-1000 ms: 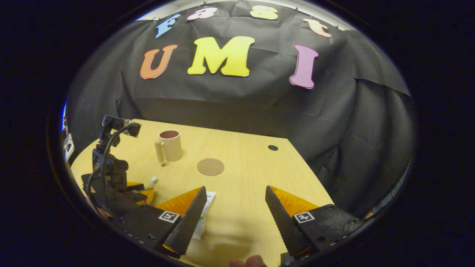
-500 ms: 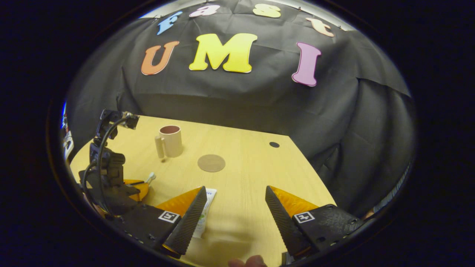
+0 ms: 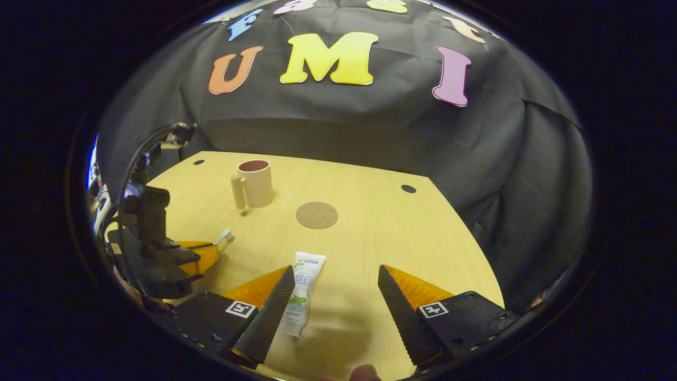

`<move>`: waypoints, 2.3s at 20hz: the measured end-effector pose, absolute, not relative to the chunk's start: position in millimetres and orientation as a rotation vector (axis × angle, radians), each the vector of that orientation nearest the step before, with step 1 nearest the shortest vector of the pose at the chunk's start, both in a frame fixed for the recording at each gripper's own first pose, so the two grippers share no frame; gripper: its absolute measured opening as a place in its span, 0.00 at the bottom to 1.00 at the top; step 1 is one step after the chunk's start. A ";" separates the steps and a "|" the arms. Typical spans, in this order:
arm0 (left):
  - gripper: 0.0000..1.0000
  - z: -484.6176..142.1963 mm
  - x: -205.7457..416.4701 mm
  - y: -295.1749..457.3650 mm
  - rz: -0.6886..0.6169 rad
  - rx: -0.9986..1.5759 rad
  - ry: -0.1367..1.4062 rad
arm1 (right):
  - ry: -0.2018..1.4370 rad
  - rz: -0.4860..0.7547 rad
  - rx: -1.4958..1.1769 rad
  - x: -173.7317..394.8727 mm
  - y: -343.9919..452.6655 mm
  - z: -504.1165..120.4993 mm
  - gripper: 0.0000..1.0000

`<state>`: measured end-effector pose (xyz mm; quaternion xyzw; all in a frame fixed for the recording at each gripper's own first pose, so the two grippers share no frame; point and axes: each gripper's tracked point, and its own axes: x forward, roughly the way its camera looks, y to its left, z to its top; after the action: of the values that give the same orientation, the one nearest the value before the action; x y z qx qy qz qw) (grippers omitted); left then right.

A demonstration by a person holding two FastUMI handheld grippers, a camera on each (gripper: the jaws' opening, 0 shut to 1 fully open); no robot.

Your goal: Put the toothbrush and toothpaste on the desktop into the cup, then pick up the cup and place it on the coaster on the desktop.

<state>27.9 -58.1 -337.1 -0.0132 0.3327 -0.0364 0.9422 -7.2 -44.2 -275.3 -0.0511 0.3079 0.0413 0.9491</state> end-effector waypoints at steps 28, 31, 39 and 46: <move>0.03 -230.2 49.5 -37.6 -0.074 -0.064 0.466 | 0.864 0.141 -0.051 -1.0 1.1 -366.1 0.14; 0.03 -213.9 63.2 -33.2 -0.073 -0.069 0.409 | 0.834 0.142 -0.035 -0.6 -3.8 -348.2 0.04; 0.03 -146.9 126.4 -25.2 -0.059 -0.081 0.186 | 0.724 0.156 -0.058 2.4 -24.0 -286.4 0.04; 0.03 -101.0 188.4 -28.4 -0.066 -0.113 -0.004 | 0.678 0.161 -0.028 8.6 -31.3 -258.0 0.04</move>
<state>188.4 -28.4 -101.0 -0.0563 -0.0022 -0.0332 0.9979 8.6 -31.3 -258.0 -0.0135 0.3320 0.0791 0.9398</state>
